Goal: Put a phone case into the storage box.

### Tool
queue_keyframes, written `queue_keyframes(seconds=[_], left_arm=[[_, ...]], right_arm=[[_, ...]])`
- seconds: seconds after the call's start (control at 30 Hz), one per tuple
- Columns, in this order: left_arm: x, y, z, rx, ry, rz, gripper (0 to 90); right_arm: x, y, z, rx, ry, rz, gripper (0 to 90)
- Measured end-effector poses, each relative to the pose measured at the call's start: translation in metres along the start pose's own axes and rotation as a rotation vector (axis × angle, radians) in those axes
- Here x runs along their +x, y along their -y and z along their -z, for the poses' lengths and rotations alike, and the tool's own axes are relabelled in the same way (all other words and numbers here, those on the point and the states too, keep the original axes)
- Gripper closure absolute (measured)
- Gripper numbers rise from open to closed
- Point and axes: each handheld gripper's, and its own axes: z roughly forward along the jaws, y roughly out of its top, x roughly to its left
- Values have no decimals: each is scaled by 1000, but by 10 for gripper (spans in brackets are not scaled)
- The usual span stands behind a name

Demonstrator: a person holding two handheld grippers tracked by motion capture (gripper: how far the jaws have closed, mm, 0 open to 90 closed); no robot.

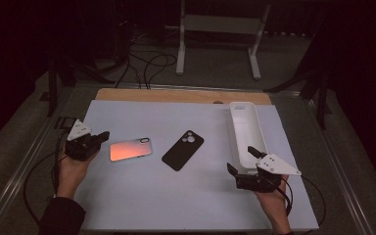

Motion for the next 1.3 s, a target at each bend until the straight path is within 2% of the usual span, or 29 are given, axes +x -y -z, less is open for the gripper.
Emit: queue_keyframes(seconds=[0.13, 0.57, 0.73, 0.83, 0.9, 0.97, 1.07, 1.2, 1.3], left_arm=[[5, 3, -15, 35, -1, 13, 900], [24, 20, -54, 160, -49, 51, 900], [29, 26, -63, 192, -45, 69, 900], [30, 29, -67, 219, -44, 63, 900], [30, 31, -69, 235, -42, 55, 900], [32, 32, -70, 238, -41, 71, 900], [32, 34, -68, 265, -40, 63, 900], [27, 38, -61, 270, -40, 61, 900], [18, 41, -55, 272, -37, 40, 900]], right_arm=[[2, -1, -3, 4, -10, 7, 95], [4, -2, -5, -1, -20, 14, 95], [5, -3, -6, 0, -24, 20, 95], [5, -3, -7, 3, -25, 21, 95], [5, -3, -7, 2, -26, 21, 95], [5, -3, -7, 3, -24, 20, 95], [5, -3, -6, 1, -24, 23, 95], [3, -3, -4, -3, -21, 25, 95], [3, -4, -4, -3, -17, 24, 95]])
